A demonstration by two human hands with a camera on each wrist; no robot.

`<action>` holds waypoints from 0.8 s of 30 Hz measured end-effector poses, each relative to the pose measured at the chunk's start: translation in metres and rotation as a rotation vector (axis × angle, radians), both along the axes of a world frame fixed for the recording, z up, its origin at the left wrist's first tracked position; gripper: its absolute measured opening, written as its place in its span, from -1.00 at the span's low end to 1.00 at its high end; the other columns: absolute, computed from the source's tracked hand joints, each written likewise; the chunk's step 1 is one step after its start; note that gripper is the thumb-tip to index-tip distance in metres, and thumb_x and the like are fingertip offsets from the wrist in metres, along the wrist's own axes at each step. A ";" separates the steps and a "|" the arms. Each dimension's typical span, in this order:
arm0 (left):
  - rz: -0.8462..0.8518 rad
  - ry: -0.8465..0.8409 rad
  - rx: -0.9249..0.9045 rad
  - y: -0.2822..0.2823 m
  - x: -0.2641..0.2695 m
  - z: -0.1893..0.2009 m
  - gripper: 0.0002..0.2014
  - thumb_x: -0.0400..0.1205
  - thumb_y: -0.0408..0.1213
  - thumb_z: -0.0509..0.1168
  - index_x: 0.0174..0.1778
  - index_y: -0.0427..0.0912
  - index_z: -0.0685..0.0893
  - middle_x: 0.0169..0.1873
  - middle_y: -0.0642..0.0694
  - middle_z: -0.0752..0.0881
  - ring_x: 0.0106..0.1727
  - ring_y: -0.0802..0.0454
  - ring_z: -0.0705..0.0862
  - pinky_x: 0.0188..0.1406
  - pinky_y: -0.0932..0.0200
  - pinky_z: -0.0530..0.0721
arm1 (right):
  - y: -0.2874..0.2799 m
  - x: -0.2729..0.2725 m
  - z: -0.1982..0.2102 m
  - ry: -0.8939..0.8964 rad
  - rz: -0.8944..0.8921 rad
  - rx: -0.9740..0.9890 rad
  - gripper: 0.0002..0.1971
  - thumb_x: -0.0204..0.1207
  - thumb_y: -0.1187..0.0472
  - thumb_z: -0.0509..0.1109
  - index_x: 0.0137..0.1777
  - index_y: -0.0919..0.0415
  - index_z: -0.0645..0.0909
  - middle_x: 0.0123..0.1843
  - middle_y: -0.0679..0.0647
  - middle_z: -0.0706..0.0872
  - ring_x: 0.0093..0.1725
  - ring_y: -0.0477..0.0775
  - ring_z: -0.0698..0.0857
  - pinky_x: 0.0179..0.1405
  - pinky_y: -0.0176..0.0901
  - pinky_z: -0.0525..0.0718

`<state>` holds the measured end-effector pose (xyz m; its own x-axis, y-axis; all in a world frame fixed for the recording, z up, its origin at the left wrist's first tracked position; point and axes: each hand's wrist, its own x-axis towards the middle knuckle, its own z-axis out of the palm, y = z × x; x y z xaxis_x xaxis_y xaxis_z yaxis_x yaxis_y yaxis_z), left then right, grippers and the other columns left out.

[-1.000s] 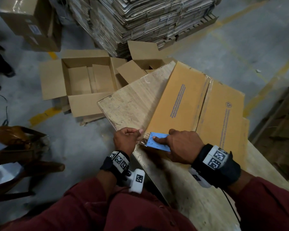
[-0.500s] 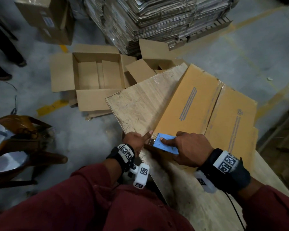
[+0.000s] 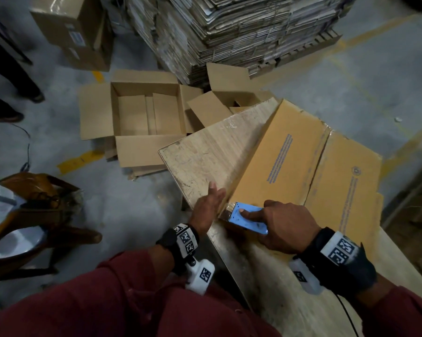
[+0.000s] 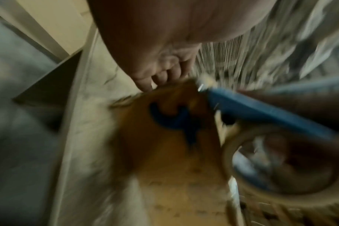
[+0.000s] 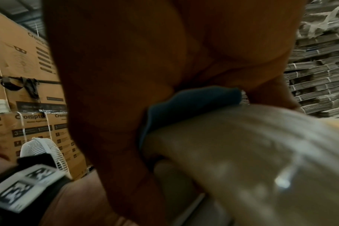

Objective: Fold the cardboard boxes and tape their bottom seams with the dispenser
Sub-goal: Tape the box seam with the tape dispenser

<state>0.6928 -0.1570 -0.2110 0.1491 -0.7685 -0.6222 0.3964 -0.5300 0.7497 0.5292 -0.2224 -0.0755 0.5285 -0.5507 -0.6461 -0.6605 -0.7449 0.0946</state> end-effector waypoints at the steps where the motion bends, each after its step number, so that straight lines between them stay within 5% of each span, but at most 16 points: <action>1: -0.063 0.015 0.017 0.005 -0.005 0.006 -0.26 0.80 0.30 -0.14 0.57 -0.18 0.60 0.52 -0.10 0.65 0.56 0.04 0.58 0.60 0.09 0.39 | 0.000 0.000 0.001 0.001 -0.001 0.003 -0.33 0.60 -0.20 0.29 0.68 -0.54 0.14 -0.01 -0.05 0.40 0.01 0.21 0.72 -0.22 -0.09 0.49; 3: -0.110 0.070 -0.009 0.012 -0.014 0.014 -0.38 0.76 0.27 -0.21 0.31 0.02 0.65 0.22 0.15 0.78 0.24 0.37 0.72 0.44 0.40 0.48 | 0.001 0.000 0.002 0.000 0.000 0.003 -0.34 0.61 -0.19 0.28 0.68 -0.52 0.14 -0.01 -0.05 0.39 0.01 0.21 0.72 -0.22 -0.09 0.50; 4: -0.126 0.088 -0.016 0.012 -0.014 0.018 -0.43 0.75 0.23 -0.27 0.19 0.09 0.61 0.08 0.25 0.76 0.05 0.48 0.70 0.21 0.58 0.53 | 0.002 0.001 0.003 -0.003 0.000 0.001 -0.34 0.61 -0.20 0.26 0.68 -0.52 0.14 -0.01 -0.05 0.39 0.01 0.21 0.72 -0.21 -0.08 0.52; 5: -0.178 0.049 -0.032 0.011 -0.011 0.020 -0.43 0.76 0.21 -0.32 0.21 0.08 0.57 0.10 0.25 0.70 0.03 0.49 0.65 0.03 0.67 0.50 | 0.002 0.001 0.003 -0.006 -0.001 0.000 -0.35 0.61 -0.21 0.25 0.68 -0.52 0.15 -0.01 -0.05 0.39 0.01 0.21 0.72 -0.21 -0.08 0.53; 6: -0.253 -0.011 -0.060 0.010 -0.004 0.022 -0.40 0.78 0.22 -0.33 0.36 0.07 0.54 0.25 0.19 0.64 0.17 0.43 0.61 0.06 0.70 0.45 | 0.003 0.001 0.003 -0.009 -0.002 -0.002 -0.36 0.62 -0.22 0.25 0.68 -0.53 0.15 -0.01 -0.05 0.39 0.01 0.20 0.72 -0.21 -0.08 0.52; 8: -0.365 -0.145 -0.083 0.004 0.016 0.025 -0.16 0.66 0.52 -0.22 0.65 0.06 0.45 0.61 0.09 0.47 0.55 0.26 0.42 0.46 0.50 0.24 | 0.002 0.001 0.005 -0.005 0.005 -0.008 -0.37 0.62 -0.23 0.24 0.67 -0.54 0.15 -0.01 -0.05 0.39 0.02 0.20 0.72 -0.21 -0.08 0.51; 10: -0.556 -0.436 -0.288 -0.003 0.032 0.025 -0.01 0.53 0.65 0.01 0.74 0.04 0.39 0.73 0.03 0.35 0.71 0.25 0.24 0.74 0.15 0.14 | 0.003 0.001 0.006 -0.012 -0.003 0.006 -0.40 0.62 -0.23 0.24 0.64 -0.55 0.19 0.00 -0.05 0.44 0.02 0.21 0.73 -0.20 -0.07 0.58; 13: -0.934 -0.935 -0.627 0.001 0.035 0.028 -0.12 0.62 0.34 0.23 0.81 -0.02 0.24 0.79 0.04 0.24 0.81 0.12 0.07 0.76 0.03 0.08 | 0.003 0.003 0.008 -0.026 0.015 0.013 -0.47 0.62 -0.26 0.24 0.58 -0.55 0.26 0.01 -0.03 0.52 -0.04 0.21 0.74 -0.14 -0.01 0.72; 15: -1.050 -1.136 -0.739 0.012 0.036 0.020 -0.02 0.58 0.32 0.23 0.84 -0.10 0.11 0.82 -0.02 0.15 0.83 0.01 0.04 0.80 -0.14 0.01 | 0.004 0.002 0.008 -0.005 0.046 -0.005 -0.43 0.61 -0.30 0.25 0.60 -0.56 0.19 0.07 -0.02 0.55 0.00 0.22 0.75 -0.19 -0.02 0.66; 20: -1.124 -1.402 -0.775 0.026 0.045 -0.017 0.10 0.51 0.30 0.29 0.86 -0.14 -0.05 0.84 -0.06 0.01 0.84 -0.14 0.05 0.72 -0.41 0.12 | 0.005 -0.002 0.013 0.074 0.099 -0.041 -0.29 0.64 -0.15 0.28 0.71 -0.50 0.03 0.24 0.04 0.56 0.09 0.25 0.73 -0.25 -0.07 0.45; 24: -1.093 -1.468 -0.850 0.021 0.044 -0.018 0.08 0.47 0.29 0.33 0.84 -0.10 0.05 0.81 -0.07 0.16 0.73 -0.18 0.38 0.64 -0.43 0.32 | 0.000 -0.005 0.016 0.093 0.107 -0.041 -0.30 0.66 -0.19 0.25 0.71 -0.51 -0.01 0.26 0.08 0.57 0.13 0.26 0.73 -0.19 -0.06 0.45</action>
<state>0.7369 -0.1355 -0.2294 -0.5346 -0.8450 0.0123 -0.8088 0.5157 0.2826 0.5246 -0.2223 -0.0598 0.5248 -0.5216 -0.6726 -0.5646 -0.8047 0.1836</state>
